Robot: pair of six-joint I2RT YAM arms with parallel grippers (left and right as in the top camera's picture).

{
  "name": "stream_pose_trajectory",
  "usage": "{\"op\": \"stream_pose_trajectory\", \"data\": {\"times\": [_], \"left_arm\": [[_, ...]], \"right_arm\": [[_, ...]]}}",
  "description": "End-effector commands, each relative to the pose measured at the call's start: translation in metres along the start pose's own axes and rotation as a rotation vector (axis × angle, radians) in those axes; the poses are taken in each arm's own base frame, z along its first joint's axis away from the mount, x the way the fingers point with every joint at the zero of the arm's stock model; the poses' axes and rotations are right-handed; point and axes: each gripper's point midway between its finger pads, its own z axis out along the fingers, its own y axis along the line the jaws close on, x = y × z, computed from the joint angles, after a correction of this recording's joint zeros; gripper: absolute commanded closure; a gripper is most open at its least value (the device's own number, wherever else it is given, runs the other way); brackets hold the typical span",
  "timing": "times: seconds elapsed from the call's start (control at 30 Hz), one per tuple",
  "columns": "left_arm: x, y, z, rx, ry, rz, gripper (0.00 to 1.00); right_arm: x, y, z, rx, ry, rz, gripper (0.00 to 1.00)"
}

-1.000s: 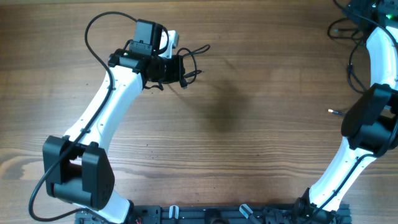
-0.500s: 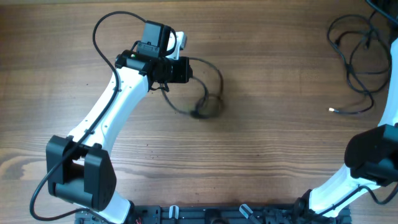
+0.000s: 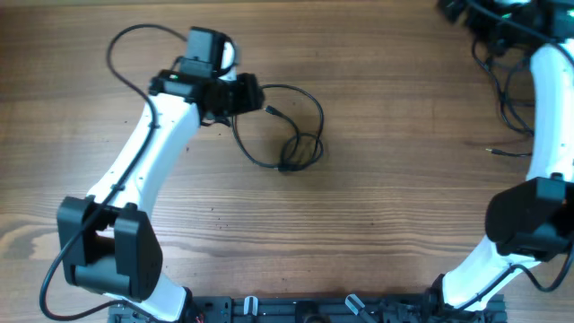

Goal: Untangle cables

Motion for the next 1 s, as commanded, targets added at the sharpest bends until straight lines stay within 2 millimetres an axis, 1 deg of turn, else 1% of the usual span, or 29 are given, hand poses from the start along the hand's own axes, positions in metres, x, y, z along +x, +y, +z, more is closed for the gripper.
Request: {"op": "stream_pose_trajectory", "data": {"times": [0.0,0.13,0.2,0.27,0.33,0.4,0.43,0.5,0.53,0.57,0.63,0.8,0.87,0.97], "left_arm": [[-0.016,0.040,-0.015,-0.074,-0.047,-0.182,0.28],[-0.020,0.067,-0.022,-0.110,-0.047,-0.246,0.20],[-0.018,0.076,-0.024,-0.124,-0.037,-0.266,0.17],[-0.015,0.078,-0.023,-0.131,-0.024,-0.265,0.16],[-0.013,0.079,-0.022,-0.135,-0.015,-0.268,0.16],[-0.012,0.080,-0.020,-0.138,-0.007,-0.271,0.17],[-0.011,0.081,-0.018,-0.141,-0.002,-0.272,0.17],[-0.010,0.082,-0.015,-0.143,0.004,-0.274,0.17],[-0.010,0.083,-0.014,-0.144,0.007,-0.274,0.17],[-0.010,0.083,-0.014,-0.145,0.009,-0.275,0.17],[-0.008,0.083,-0.013,-0.147,0.014,-0.275,0.17],[-0.008,0.083,-0.013,-0.147,0.016,-0.274,0.17],[-0.008,0.083,-0.013,-0.147,0.016,-0.275,0.17],[-0.008,0.083,-0.013,-0.147,0.016,-0.274,0.16]], "right_arm": [[0.041,0.039,0.021,-0.031,0.130,-0.123,0.01],[0.080,0.057,0.031,0.044,0.236,-0.175,0.00],[0.098,0.064,0.034,0.084,0.281,-0.214,0.01],[0.115,0.073,0.037,0.113,0.317,-0.261,0.05],[0.130,0.084,0.038,0.103,0.357,-0.315,0.12],[0.148,0.098,0.041,0.088,0.401,-0.373,0.23],[0.157,0.103,0.044,0.081,0.425,-0.400,0.33],[0.177,0.110,0.052,0.079,0.485,-0.437,0.41],[0.186,0.111,0.057,0.083,0.512,-0.444,0.45],[0.195,0.111,0.062,0.088,0.543,-0.451,0.52],[0.210,0.111,0.075,0.099,0.594,-0.459,0.60],[0.244,0.103,0.108,0.135,0.707,-0.462,0.66],[0.253,0.098,0.120,0.142,0.735,-0.471,0.66],[0.259,0.092,0.140,0.093,0.760,-0.605,0.66]]}}
